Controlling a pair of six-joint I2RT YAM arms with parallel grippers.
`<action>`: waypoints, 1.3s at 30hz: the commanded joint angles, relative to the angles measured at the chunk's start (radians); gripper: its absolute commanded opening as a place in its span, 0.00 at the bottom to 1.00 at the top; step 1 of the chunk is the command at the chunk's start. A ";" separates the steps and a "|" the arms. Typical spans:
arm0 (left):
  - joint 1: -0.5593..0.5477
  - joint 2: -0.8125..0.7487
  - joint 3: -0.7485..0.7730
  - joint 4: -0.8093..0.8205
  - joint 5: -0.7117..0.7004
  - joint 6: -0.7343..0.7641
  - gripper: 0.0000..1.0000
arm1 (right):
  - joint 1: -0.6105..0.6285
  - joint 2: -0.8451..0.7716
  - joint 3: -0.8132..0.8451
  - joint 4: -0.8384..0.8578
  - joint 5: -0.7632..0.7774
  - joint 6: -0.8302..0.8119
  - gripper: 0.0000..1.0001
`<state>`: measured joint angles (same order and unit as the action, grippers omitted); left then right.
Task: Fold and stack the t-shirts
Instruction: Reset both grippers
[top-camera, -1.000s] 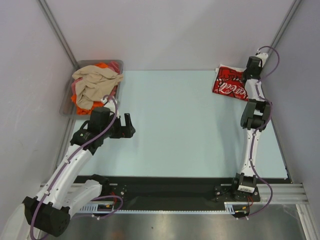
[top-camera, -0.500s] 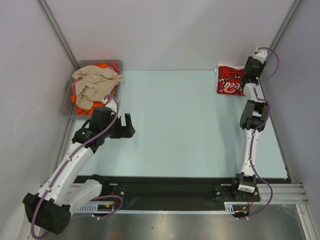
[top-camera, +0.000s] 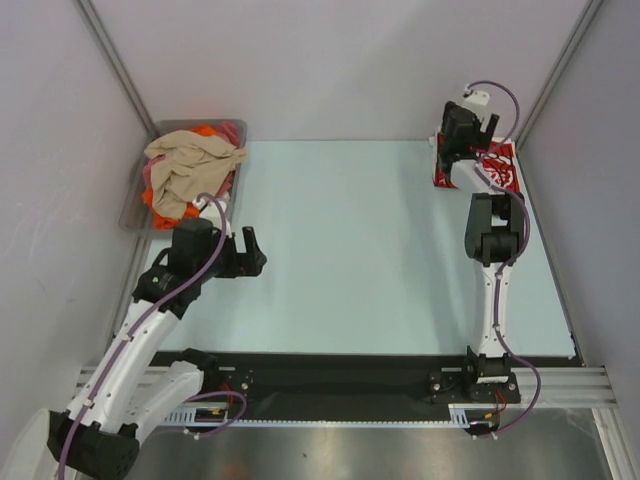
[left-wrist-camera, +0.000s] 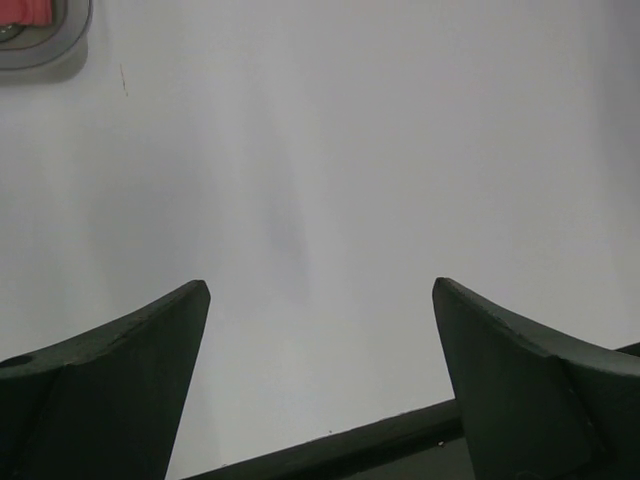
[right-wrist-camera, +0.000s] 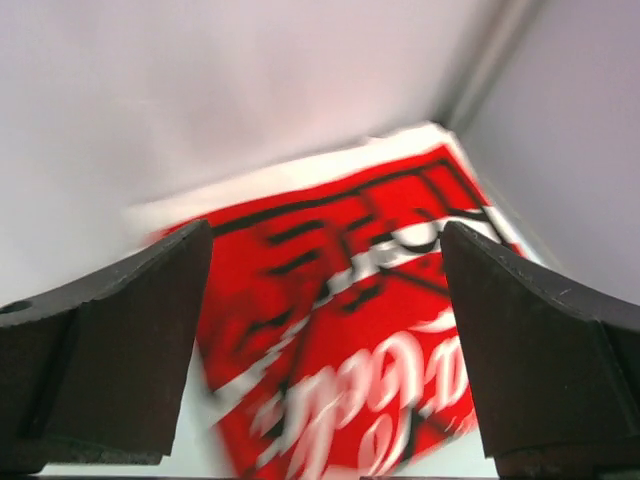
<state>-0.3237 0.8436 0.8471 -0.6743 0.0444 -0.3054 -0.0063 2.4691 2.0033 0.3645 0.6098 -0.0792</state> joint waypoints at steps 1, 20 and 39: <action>0.012 -0.049 0.004 0.025 -0.015 -0.006 1.00 | 0.112 -0.272 -0.034 -0.064 0.015 0.075 1.00; 0.046 -0.196 -0.005 0.048 0.038 -0.004 1.00 | 0.839 -0.946 -0.860 -0.594 0.140 0.525 1.00; 0.046 -0.186 -0.006 0.053 0.071 0.000 1.00 | 0.914 -1.156 -1.132 -0.481 -0.200 0.526 1.00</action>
<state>-0.2855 0.6590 0.8452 -0.6590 0.0940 -0.3054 0.9009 1.3754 0.8688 -0.2256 0.5041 0.4992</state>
